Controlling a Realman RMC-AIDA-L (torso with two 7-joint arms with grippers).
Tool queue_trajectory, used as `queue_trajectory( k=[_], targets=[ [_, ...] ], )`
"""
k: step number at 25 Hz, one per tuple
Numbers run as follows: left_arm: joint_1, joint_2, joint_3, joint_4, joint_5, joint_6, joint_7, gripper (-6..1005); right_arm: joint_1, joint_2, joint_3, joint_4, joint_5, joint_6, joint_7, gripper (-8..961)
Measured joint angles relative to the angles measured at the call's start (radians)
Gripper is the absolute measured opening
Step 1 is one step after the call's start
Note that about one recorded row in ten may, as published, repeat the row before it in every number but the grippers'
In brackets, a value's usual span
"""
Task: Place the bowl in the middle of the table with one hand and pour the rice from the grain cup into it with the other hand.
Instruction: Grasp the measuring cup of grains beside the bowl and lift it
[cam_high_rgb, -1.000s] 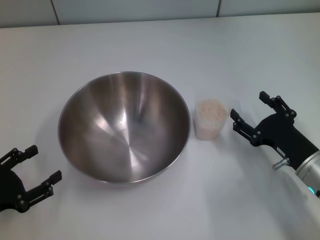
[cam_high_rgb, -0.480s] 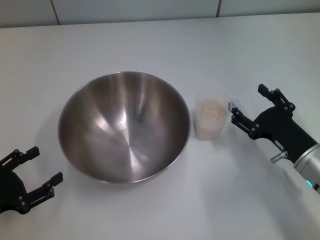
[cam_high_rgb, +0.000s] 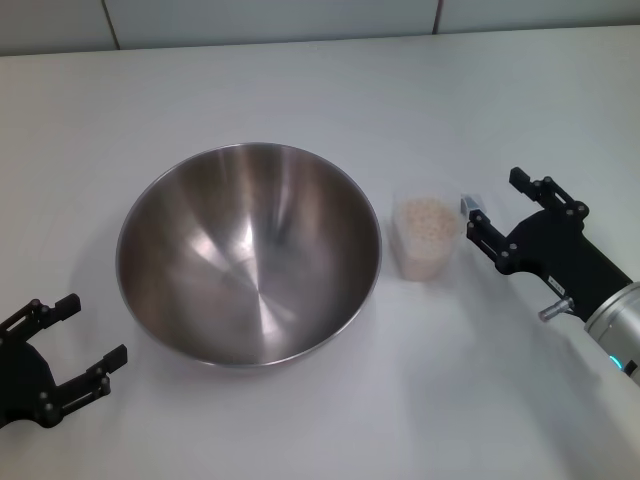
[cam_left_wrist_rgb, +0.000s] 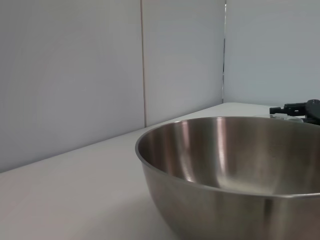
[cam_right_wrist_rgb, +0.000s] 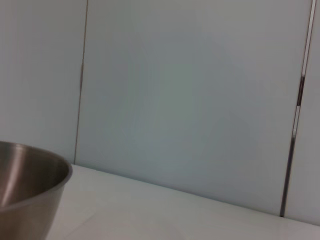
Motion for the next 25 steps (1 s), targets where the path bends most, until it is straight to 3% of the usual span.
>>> queue_trajectory(
  k=[6,12,15,20,25],
  targets=[
    [0.000,0.000,0.000,0.000,0.001,0.000,0.000,811,-0.003,0.000,0.000,0.000,0.000,-0.008,-0.002,717],
    [0.000,0.000,0.002,0.000,0.001,0.002,0.000,811,-0.003,0.001,0.000,0.009,0.000,-0.010,-0.005,487],
    [0.000,0.000,0.002,0.001,0.001,0.005,0.000,811,-0.003,0.002,0.000,0.011,0.000,-0.011,-0.005,240],
    [0.000,0.000,0.003,0.003,0.003,0.007,0.000,811,-0.003,0.002,0.005,0.014,0.000,-0.012,-0.005,43],
    [0.001,0.000,0.003,0.007,0.004,0.015,0.000,811,-0.010,0.002,0.030,0.016,0.000,-0.051,-0.006,19]
  ],
)
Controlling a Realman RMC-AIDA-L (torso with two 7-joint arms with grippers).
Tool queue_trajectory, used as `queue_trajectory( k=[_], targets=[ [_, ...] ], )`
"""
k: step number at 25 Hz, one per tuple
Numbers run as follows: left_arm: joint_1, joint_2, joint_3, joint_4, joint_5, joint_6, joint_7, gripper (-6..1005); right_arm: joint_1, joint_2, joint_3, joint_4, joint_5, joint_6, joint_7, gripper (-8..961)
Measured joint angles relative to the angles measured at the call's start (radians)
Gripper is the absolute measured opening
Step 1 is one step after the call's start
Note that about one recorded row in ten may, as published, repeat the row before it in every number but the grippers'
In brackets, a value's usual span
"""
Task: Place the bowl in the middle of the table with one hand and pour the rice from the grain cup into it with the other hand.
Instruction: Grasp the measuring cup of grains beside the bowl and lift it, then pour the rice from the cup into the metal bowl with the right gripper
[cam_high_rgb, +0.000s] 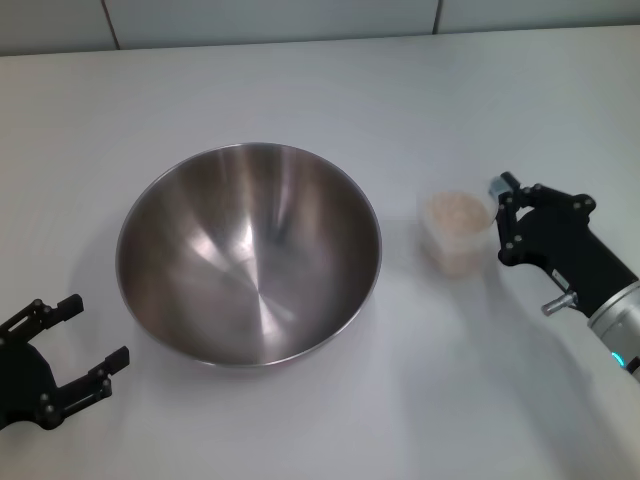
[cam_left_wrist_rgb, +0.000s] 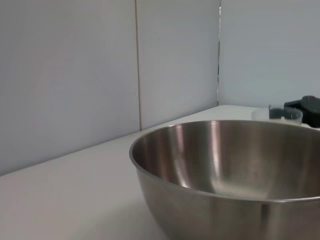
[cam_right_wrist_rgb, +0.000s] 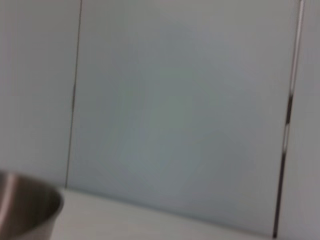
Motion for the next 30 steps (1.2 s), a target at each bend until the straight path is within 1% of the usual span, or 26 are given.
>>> queue_trajectory(
  k=[4,8,11,14,19,24,30],
  targets=[
    [0.000,0.002,0.004,0.000,0.000,0.003,0.000,811,-0.003,0.000,0.021,-0.001,0.000,-0.080,0.000,19],
    [0.000,0.002,0.008,-0.003,0.001,0.005,0.000,811,0.008,-0.002,0.033,-0.004,0.000,-0.166,-0.003,19],
    [0.000,0.003,0.011,0.002,0.016,0.017,-0.002,811,0.025,-0.002,0.029,0.009,-0.005,-0.241,-0.061,19],
    [0.001,0.002,0.011,0.002,0.021,0.023,-0.002,811,0.042,-0.002,0.020,0.066,-0.010,-0.280,-0.244,19],
    [0.001,0.002,0.011,0.003,0.025,0.028,-0.002,811,0.069,-0.002,0.018,0.175,-0.028,-0.279,-0.543,19],
    [-0.001,0.002,0.011,0.003,0.026,0.027,-0.003,811,0.095,0.001,0.020,0.256,-0.065,-0.214,-0.864,20],
    [-0.003,0.001,0.011,0.003,0.026,0.027,-0.003,811,0.103,0.003,0.021,0.329,-0.118,-0.134,-1.354,20]
  ],
)
